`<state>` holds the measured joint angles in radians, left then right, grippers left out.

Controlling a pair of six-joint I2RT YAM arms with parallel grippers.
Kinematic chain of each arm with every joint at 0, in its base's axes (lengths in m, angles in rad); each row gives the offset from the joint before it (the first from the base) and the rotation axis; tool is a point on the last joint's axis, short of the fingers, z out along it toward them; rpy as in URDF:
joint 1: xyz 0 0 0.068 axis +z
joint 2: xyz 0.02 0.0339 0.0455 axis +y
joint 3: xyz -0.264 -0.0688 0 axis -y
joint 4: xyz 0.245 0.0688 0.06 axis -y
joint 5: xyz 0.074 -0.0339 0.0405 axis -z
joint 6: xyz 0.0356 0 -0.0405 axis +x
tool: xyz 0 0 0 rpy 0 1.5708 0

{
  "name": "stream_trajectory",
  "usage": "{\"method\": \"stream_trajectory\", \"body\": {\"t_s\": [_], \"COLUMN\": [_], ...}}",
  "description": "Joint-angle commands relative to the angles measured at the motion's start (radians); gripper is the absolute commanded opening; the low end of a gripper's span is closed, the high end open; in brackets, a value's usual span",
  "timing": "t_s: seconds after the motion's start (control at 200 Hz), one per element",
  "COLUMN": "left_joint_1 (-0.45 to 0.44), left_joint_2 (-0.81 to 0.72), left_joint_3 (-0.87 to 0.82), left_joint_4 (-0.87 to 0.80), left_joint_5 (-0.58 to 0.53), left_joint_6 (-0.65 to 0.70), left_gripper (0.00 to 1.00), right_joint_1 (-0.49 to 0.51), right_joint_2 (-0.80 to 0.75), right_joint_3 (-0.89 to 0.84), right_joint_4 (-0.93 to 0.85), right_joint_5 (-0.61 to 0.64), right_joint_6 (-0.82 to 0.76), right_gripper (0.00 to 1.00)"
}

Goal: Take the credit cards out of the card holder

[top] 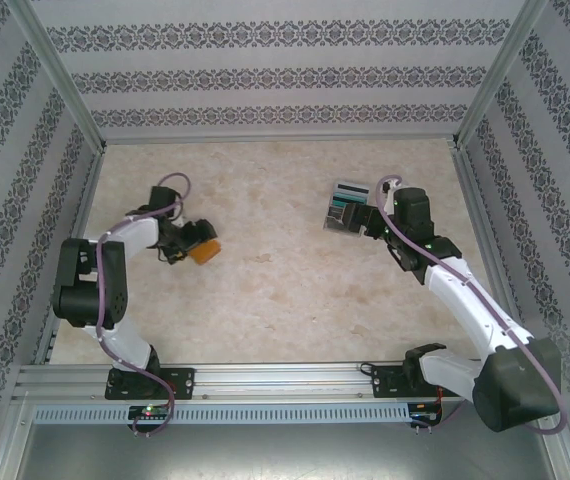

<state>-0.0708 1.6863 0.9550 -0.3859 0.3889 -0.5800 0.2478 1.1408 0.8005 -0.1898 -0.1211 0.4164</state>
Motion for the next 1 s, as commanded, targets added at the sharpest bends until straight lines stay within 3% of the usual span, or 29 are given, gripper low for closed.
{"method": "stream_trajectory", "body": {"t_s": [0.0,0.135,0.37,0.714,0.859,0.994], "left_joint_1": [-0.163,-0.268,-0.25,-0.089,-0.023,-0.02], "left_joint_2": [-0.016,-0.002,0.013,0.333,0.379,0.337], "left_joint_3": [-0.033,0.036,0.22,0.553,0.546,0.472], "left_joint_4": [0.063,0.045,-0.124,-0.212,-0.203,-0.173], "left_joint_5": [0.006,-0.072,-0.164,-0.09,-0.014,0.063], "left_joint_6": [-0.149,-0.186,0.013,0.205,0.205,0.182], "left_gripper": [0.91,0.91,0.93,0.92,0.92,0.92], "right_joint_1": [0.029,0.06,0.1,0.205,0.27,0.338], "right_joint_2": [0.028,0.057,0.053,-0.004,-0.012,0.011], "right_joint_3": [0.036,0.058,0.054,0.035,0.055,0.071], "right_joint_4": [0.035,0.032,0.021,-0.042,-0.088,-0.098], "right_joint_5": [-0.009,0.003,0.029,0.082,0.152,0.203], "right_joint_6": [0.004,0.003,-0.002,0.036,0.067,0.11], "right_gripper": [0.98,0.98,0.98,0.98,0.98,0.98]}}
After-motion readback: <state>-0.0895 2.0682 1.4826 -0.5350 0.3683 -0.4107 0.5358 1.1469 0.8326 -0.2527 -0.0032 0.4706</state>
